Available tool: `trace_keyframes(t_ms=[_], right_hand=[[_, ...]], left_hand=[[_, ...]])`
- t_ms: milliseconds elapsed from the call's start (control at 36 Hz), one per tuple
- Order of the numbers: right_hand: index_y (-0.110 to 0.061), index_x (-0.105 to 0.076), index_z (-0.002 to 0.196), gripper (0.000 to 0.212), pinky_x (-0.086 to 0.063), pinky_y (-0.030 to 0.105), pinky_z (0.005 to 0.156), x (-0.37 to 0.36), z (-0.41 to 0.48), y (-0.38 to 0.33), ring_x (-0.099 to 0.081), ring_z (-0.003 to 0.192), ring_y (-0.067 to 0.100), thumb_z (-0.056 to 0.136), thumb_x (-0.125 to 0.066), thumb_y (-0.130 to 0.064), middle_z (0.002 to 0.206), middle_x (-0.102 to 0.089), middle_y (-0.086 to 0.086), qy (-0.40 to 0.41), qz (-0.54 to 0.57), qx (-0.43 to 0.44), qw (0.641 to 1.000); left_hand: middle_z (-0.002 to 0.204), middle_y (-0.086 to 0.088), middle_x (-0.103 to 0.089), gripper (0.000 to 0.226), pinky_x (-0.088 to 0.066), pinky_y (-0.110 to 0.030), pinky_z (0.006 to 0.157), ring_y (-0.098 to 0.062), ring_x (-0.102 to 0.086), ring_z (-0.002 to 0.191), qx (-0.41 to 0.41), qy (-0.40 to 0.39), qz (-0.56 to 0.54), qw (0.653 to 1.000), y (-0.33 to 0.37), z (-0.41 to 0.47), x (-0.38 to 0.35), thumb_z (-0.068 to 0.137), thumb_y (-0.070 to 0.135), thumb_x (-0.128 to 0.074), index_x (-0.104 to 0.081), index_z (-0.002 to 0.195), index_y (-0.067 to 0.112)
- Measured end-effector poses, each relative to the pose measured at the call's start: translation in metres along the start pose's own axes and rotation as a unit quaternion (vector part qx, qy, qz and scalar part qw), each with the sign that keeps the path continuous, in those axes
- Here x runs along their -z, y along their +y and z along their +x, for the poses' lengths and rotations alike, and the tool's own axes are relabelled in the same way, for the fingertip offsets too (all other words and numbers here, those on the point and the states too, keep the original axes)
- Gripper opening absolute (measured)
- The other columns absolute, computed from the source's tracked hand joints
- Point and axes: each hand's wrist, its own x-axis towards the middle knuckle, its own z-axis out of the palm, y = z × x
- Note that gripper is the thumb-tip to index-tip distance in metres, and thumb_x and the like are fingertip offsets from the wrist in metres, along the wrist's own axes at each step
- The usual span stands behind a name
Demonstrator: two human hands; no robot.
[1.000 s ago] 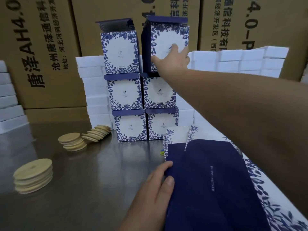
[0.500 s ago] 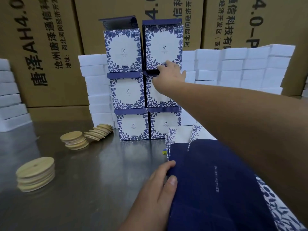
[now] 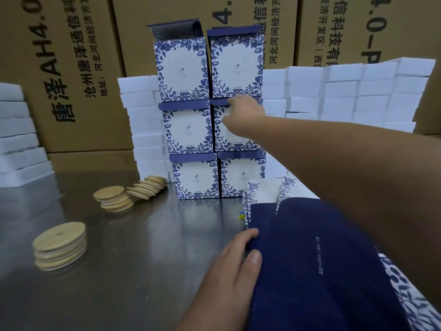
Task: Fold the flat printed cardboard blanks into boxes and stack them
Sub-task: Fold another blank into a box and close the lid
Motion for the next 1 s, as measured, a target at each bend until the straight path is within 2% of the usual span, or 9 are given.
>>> trace_keyframes(t_ms=[83, 222, 333, 444, 528, 611, 695, 806, 1000], right_hand=[[-0.012, -0.053, 0.114, 0.026, -0.044, 0.036, 0.09, 0.012, -0.005, 0.005, -0.05, 0.114, 0.027, 0.09, -0.045, -0.018, 0.126, -0.051, 0.007, 0.038, 0.03, 0.013, 0.999], [-0.019, -0.048, 0.136, 0.045, -0.043, 0.027, 0.079, 0.037, -0.024, 0.031, -0.059, 0.105, 0.027, 0.091, -0.049, -0.023, 0.137, -0.049, 0.007, 0.062, 0.076, -0.005, 0.995], [-0.02, -0.052, 0.132, 0.041, -0.038, 0.029, 0.088, 0.059, -0.057, 0.065, -0.05, 0.12, 0.025, 0.091, -0.049, -0.024, 0.137, -0.052, 0.004, 0.076, 0.085, -0.03, 0.993], [-0.018, -0.058, 0.126, 0.036, -0.037, 0.03, 0.095, 0.079, -0.108, 0.094, -0.051, 0.12, 0.022, 0.091, -0.052, -0.025, 0.132, -0.057, 0.003, 0.064, 0.137, -0.065, 0.986], [-0.019, -0.062, 0.12, 0.031, -0.038, 0.022, 0.087, 0.093, -0.151, 0.115, -0.055, 0.101, 0.012, 0.09, -0.057, -0.023, 0.114, -0.063, -0.001, 0.074, 0.215, -0.093, 0.969], [-0.031, -0.066, 0.104, 0.017, -0.04, 0.013, 0.07, 0.105, -0.193, 0.148, -0.055, 0.075, 0.001, 0.088, -0.062, -0.027, 0.085, -0.062, -0.013, 0.113, 0.264, -0.147, 0.947], [-0.029, -0.069, 0.092, 0.013, -0.044, 0.033, 0.087, 0.11, -0.234, 0.175, -0.056, 0.09, 0.015, 0.081, -0.064, -0.036, 0.082, -0.058, -0.02, 0.119, 0.292, -0.228, 0.921], [-0.036, -0.07, 0.078, 0.007, -0.045, 0.047, 0.096, 0.1, -0.276, 0.19, -0.06, 0.095, 0.016, 0.076, -0.065, -0.041, 0.091, -0.065, -0.013, 0.107, 0.336, -0.299, 0.887], [-0.026, -0.066, 0.096, 0.011, -0.038, 0.032, 0.086, 0.093, -0.3, 0.18, -0.056, 0.097, 0.016, 0.087, -0.061, -0.03, 0.099, -0.062, -0.006, 0.113, 0.322, -0.291, 0.894]], left_hand=[[0.111, 0.05, -0.04, 0.04, -0.03, -0.001, 0.089, 0.026, -0.037, 0.109, -0.001, -0.001, -0.011, 1.0, 0.0, 0.001, -0.001, 0.07, 0.068, -0.028, -0.041, 0.107, 0.066], [0.116, 0.05, -0.04, 0.051, -0.033, -0.001, 0.088, 0.022, -0.042, 0.11, -0.02, 0.009, -0.043, 0.999, -0.006, 0.001, -0.004, 0.065, 0.076, -0.027, -0.036, 0.114, 0.067], [0.126, 0.024, -0.054, 0.036, -0.038, -0.019, 0.101, 0.006, -0.048, 0.117, 0.043, 0.024, -0.118, 0.992, -0.011, 0.012, -0.012, 0.084, 0.054, -0.042, -0.056, 0.111, 0.035], [0.109, 0.046, -0.05, 0.033, -0.03, 0.004, 0.085, 0.027, -0.04, 0.108, 0.007, 0.024, -0.064, 0.998, -0.002, 0.001, -0.006, 0.08, 0.058, -0.032, -0.053, 0.105, 0.053], [0.119, 0.037, -0.047, 0.037, -0.03, 0.001, 0.09, 0.023, -0.04, 0.113, -0.002, 0.007, -0.076, 0.997, 0.003, -0.006, -0.002, 0.082, 0.071, -0.03, -0.049, 0.109, 0.052], [0.122, 0.029, -0.047, 0.046, -0.03, -0.005, 0.095, 0.011, -0.044, 0.116, -0.003, 0.007, -0.07, 0.997, 0.007, -0.005, -0.002, 0.07, 0.064, -0.028, -0.047, 0.109, 0.05], [0.116, 0.034, -0.044, 0.042, -0.028, 0.005, 0.084, 0.019, -0.041, 0.108, -0.003, 0.008, -0.065, 0.998, 0.011, -0.007, -0.002, 0.07, 0.061, -0.027, -0.046, 0.107, 0.051], [0.118, 0.028, -0.046, 0.038, -0.028, 0.001, 0.088, 0.014, -0.042, 0.111, -0.008, 0.014, -0.042, 0.999, 0.01, -0.005, -0.001, 0.074, 0.057, -0.026, -0.044, 0.107, 0.05], [0.105, 0.035, -0.042, 0.024, -0.026, 0.008, 0.077, 0.003, -0.045, 0.11, -0.001, 0.048, 0.017, 0.999, 0.009, -0.003, -0.002, 0.1, 0.03, -0.029, -0.044, 0.108, 0.046]])
